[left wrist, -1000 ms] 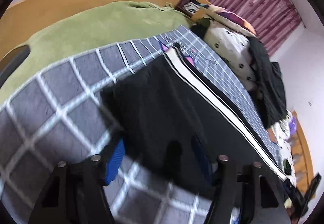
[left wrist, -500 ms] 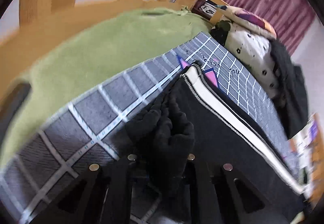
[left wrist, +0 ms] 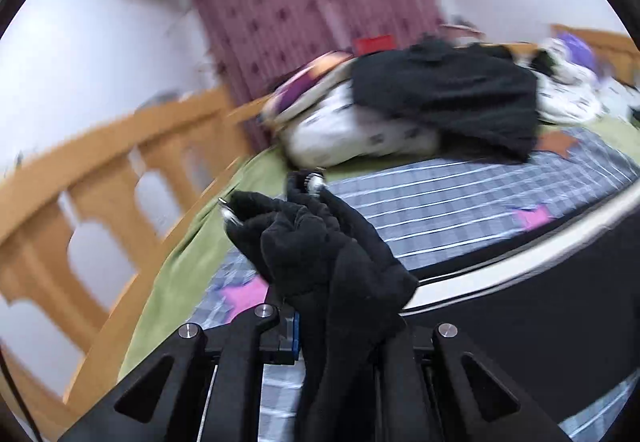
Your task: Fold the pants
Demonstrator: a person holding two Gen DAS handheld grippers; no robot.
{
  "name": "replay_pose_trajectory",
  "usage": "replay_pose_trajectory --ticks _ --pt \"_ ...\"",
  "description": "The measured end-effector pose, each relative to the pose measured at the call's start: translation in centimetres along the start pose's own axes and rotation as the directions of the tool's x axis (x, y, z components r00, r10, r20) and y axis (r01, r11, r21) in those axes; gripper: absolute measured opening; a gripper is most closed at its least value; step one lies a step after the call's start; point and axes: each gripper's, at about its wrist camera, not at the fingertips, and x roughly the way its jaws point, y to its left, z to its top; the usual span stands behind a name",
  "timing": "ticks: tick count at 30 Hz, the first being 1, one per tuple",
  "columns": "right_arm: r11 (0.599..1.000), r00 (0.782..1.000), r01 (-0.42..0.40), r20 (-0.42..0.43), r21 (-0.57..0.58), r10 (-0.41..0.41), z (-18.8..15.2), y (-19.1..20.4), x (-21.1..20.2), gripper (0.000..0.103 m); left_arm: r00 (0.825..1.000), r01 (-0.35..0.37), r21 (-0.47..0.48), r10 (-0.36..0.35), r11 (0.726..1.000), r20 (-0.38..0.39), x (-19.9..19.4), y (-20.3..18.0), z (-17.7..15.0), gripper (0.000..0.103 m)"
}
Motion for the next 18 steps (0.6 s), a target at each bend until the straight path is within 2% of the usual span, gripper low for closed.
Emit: replay_pose_trajectory --ticks 2,4,5,9,10,12,13,15,16,17,18 --pt "0.999 1.000 0.026 0.013 0.021 -0.026 -0.2 -2.4 -0.9 0.061 0.997 0.070 0.034 -0.070 0.997 -0.010 -0.6 -4.4 0.5 0.011" --pt "0.998 0.998 0.054 0.022 0.045 -0.055 -0.7 -4.8 -1.6 0.061 0.986 0.165 0.058 -0.162 0.985 -0.040 -0.7 -9.0 0.2 0.011" --pt "0.996 0.997 0.072 0.026 0.060 -0.073 -1.1 -6.1 -2.1 0.061 0.981 0.190 0.064 -0.187 0.980 -0.049 -0.8 -10.6 0.1 0.011" --pt "0.981 0.994 0.102 0.006 0.163 -0.105 -2.9 -11.9 -3.1 0.062 0.941 0.330 0.114 -0.317 0.937 -0.116 -1.9 -18.6 -2.5 0.011" --pt "0.974 0.995 0.101 -0.010 0.201 -0.101 -3.4 -13.4 -3.1 0.062 0.926 0.370 0.144 -0.351 0.918 -0.137 -2.3 -20.9 -3.4 0.011" --pt "0.960 0.996 0.087 -0.043 0.265 -0.078 -4.2 -15.8 -2.9 0.062 0.909 0.406 0.180 -0.377 0.896 -0.175 -3.0 -23.4 -4.7 0.012" --pt "0.955 0.996 0.084 -0.051 0.285 -0.072 -4.4 -16.5 -2.9 0.062 0.908 0.406 0.207 -0.368 0.890 -0.200 -3.4 -24.7 -5.4 0.012" --pt "0.946 0.995 0.091 -0.056 0.310 -0.077 -4.8 -17.6 -3.0 0.062 0.921 0.376 0.282 -0.323 0.883 -0.219 -4.0 -26.2 -6.6 0.019" --pt "0.945 0.995 0.093 -0.057 0.313 -0.079 -4.9 -17.8 -3.0 0.062 0.917 0.390 0.290 -0.339 0.874 -0.211 -4.6 -25.9 -7.0 0.023" --pt "0.945 0.996 0.086 -0.057 0.315 -0.072 -4.9 -17.7 -3.0 0.062 0.905 0.418 0.276 -0.370 0.865 -0.211 -4.9 -25.3 -6.9 0.025" --pt "0.946 0.997 0.071 -0.054 0.316 -0.057 -4.9 -17.6 -2.9 0.062 0.885 0.458 0.248 -0.412 0.854 -0.218 -5.1 -24.3 -6.8 0.037"
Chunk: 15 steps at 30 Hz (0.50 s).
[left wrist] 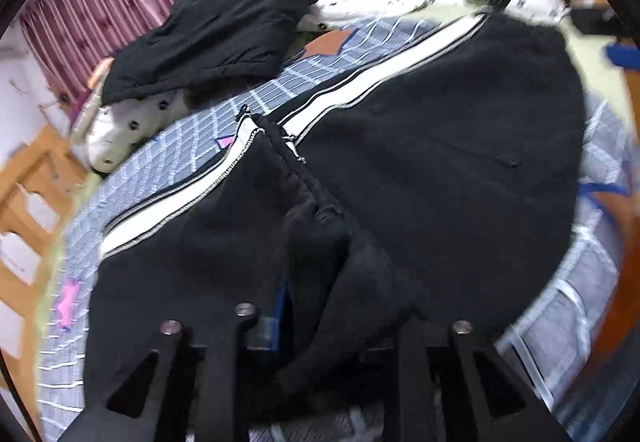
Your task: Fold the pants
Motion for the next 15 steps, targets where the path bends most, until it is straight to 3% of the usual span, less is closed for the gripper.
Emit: replay_pose_trajectory --ticks 1,3,6,9,13,15 --pt "1.000 1.000 -0.019 -0.002 -0.005 0.019 0.0 0.4 0.1 0.062 0.998 0.065 -0.038 -0.065 0.997 0.004 -0.8 1.2 -0.2 0.054" --pt "0.999 0.999 -0.038 -0.009 -0.038 0.038 -0.1 1.7 0.4 0.062 0.989 0.145 -0.123 -0.142 0.982 0.029 -2.3 4.1 -0.9 0.069" --pt "0.990 0.997 -0.069 -0.035 -0.121 0.065 -0.5 4.5 1.3 0.063 0.977 0.201 -0.214 -0.182 0.956 0.108 -5.0 8.7 -3.4 0.072" --pt "0.969 0.985 -0.155 -0.110 -0.190 0.136 -1.6 7.5 2.5 0.062 0.985 0.142 -0.305 -0.102 0.942 0.141 -6.9 13.8 -6.3 0.075" --pt "0.928 0.943 -0.289 -0.237 -0.237 0.233 -3.4 12.2 4.6 0.062 0.997 0.024 -0.379 0.007 0.925 0.080 -7.6 18.9 -11.1 0.075" --pt "0.913 0.927 -0.320 -0.283 -0.254 0.246 -4.3 14.2 5.7 0.062 0.999 -0.004 -0.407 0.024 0.913 0.042 -7.5 20.5 -13.2 0.075"
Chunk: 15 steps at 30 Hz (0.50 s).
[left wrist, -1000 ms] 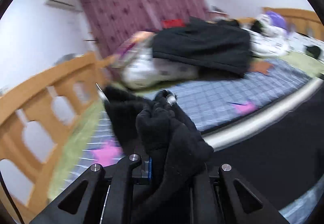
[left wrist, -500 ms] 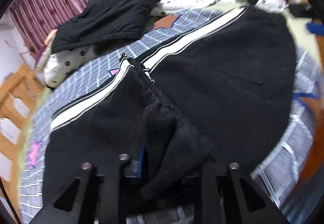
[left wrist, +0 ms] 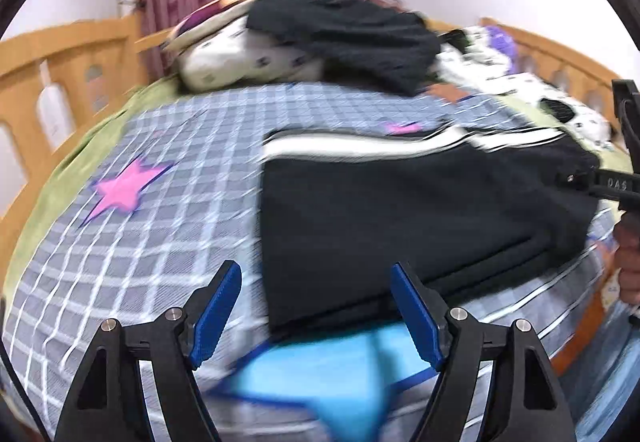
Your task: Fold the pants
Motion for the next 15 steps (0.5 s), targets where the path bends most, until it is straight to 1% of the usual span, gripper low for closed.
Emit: replay_pose_trajectory --ticks 1,3,4,5,6,7,8,9,11,12,13,14,15 --pt "1.000 1.000 -0.002 -0.022 -0.006 0.002 0.0 0.7 1.0 0.062 1.000 0.002 -0.028 -0.002 1.000 -0.014 0.1 1.1 -0.6 0.075" --pt "1.000 0.998 0.012 -0.055 -0.008 -0.013 -0.2 1.9 2.6 0.053 1.000 0.012 -0.068 -0.014 0.998 -0.027 0.1 2.7 -1.0 0.075" --pt "1.000 0.997 0.015 -0.069 -0.015 -0.016 -0.3 2.3 3.2 0.038 1.000 0.014 -0.080 -0.016 0.997 -0.024 0.0 3.2 -1.1 0.075" --pt "0.999 0.995 0.011 -0.095 -0.031 -0.014 -0.6 2.8 3.9 0.020 1.000 0.016 -0.089 -0.018 0.996 -0.017 -0.2 3.7 -1.4 0.075" --pt "0.999 0.993 0.007 -0.117 -0.054 -0.013 -0.9 3.2 4.3 0.018 1.000 0.019 -0.097 -0.020 0.995 -0.011 -0.3 3.8 -1.3 0.075" --pt "0.994 0.994 0.041 -0.095 -0.102 -0.051 -1.2 4.0 4.3 0.014 1.000 0.028 -0.104 -0.028 0.994 -0.002 -0.5 4.1 -1.2 0.075" --pt "0.989 0.996 0.053 -0.064 -0.137 -0.062 -1.3 4.4 3.8 0.012 0.999 0.041 -0.109 -0.041 0.993 0.009 -0.8 4.4 -1.1 0.075" --pt "0.987 0.999 0.038 -0.022 -0.156 -0.042 -1.2 4.6 2.6 0.012 0.999 0.050 -0.110 -0.049 0.993 0.016 -0.6 4.7 -0.8 0.075" --pt "0.996 0.999 -0.032 0.004 -0.087 0.032 -1.2 3.7 1.0 0.011 0.997 0.070 -0.106 -0.066 0.992 0.036 -0.7 4.8 -0.3 0.075" --pt "0.997 0.999 -0.045 -0.003 -0.055 0.045 -1.2 3.2 0.8 0.011 0.996 0.080 -0.105 -0.076 0.991 0.039 -0.3 4.9 0.1 0.075" --pt "0.999 0.999 -0.030 -0.031 -0.042 0.029 -1.5 2.8 1.2 0.011 0.995 0.096 -0.106 -0.093 0.990 0.034 0.2 4.8 0.2 0.075" --pt "0.999 0.996 0.004 -0.084 -0.051 -0.008 -2.1 2.8 2.3 0.011 0.994 0.108 -0.106 -0.107 0.988 0.019 0.9 4.7 0.3 0.075" --pt "0.996 0.991 0.038 -0.127 -0.077 -0.047 -2.8 3.0 3.5 0.011 0.993 0.118 -0.103 -0.120 0.988 -0.020 2.0 4.3 0.2 0.075"
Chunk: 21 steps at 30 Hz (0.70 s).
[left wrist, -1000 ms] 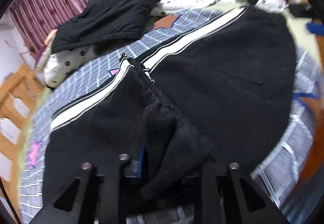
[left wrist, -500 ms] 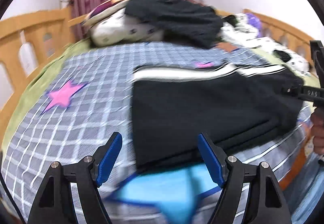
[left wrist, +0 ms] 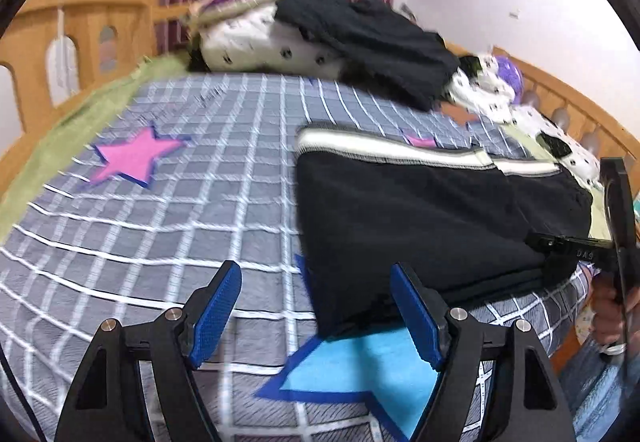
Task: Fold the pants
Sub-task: 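Pinch the trouser crotch seam with the right tool and smooth it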
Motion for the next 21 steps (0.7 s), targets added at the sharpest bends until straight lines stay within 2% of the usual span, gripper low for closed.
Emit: replay_pose_trajectory --ticks 1,3,4,5,9,11,13,16,17,18,19,21 --pt "0.998 0.999 0.044 0.010 -0.037 -0.043 -0.5 0.6 0.4 0.013 0.999 -0.002 0.003 0.002 1.000 -0.052 1.5 -0.2 -0.2 0.075" --pt "0.991 0.994 0.097 0.050 -0.091 -0.093 -0.5 1.5 -0.2 0.024 0.988 -0.033 0.021 0.035 0.999 -0.149 3.9 -0.5 -0.6 0.076" --pt "0.987 0.992 0.118 0.056 -0.107 -0.112 -0.5 1.8 -0.5 0.035 0.989 -0.034 0.031 0.038 0.999 -0.146 4.2 -0.5 -0.7 0.077" --pt "0.987 0.991 0.125 0.055 -0.102 -0.119 -0.4 1.8 -0.9 0.041 0.992 -0.023 0.033 0.027 0.999 -0.123 3.8 -0.5 -0.7 0.076" --pt "0.991 0.994 0.104 0.027 -0.085 -0.102 1.1 1.6 -1.9 0.044 0.994 0.049 -0.023 -0.051 0.999 -0.093 2.4 0.7 0.1 0.076" --pt "0.991 0.994 0.102 0.056 -0.088 -0.097 2.1 1.8 -2.0 0.055 0.994 0.052 -0.054 -0.057 0.997 -0.088 2.4 1.5 0.7 0.075" --pt "0.994 0.993 0.090 0.082 -0.067 -0.084 3.8 1.4 -0.9 0.055 0.994 0.053 -0.081 -0.060 0.995 -0.091 2.6 2.4 1.3 0.075" --pt "0.999 0.998 0.038 0.050 0.033 -0.039 5.7 0.0 2.5 0.053 0.992 0.064 -0.129 -0.077 0.990 -0.097 2.7 3.7 1.8 0.075" --pt "0.998 0.999 0.033 0.020 0.061 -0.034 6.2 -0.5 4.2 0.037 0.992 0.073 -0.145 -0.087 0.987 -0.095 2.7 4.1 2.0 0.075" --pt "0.997 1.000 0.028 -0.014 0.069 -0.027 6.5 -0.6 5.7 0.027 0.991 0.079 -0.158 -0.095 0.984 -0.091 2.7 4.4 2.2 0.075" --pt "0.998 0.998 0.026 -0.056 0.061 -0.022 6.4 -0.6 7.3 0.026 0.991 0.079 -0.165 -0.094 0.983 -0.090 2.8 4.7 2.3 0.075" --pt "0.999 0.999 0.042 -0.003 0.024 -0.042 6.1 -0.1 7.0 0.026 0.991 0.072 -0.172 -0.090 0.982 -0.095 3.3 4.8 2.8 0.075"
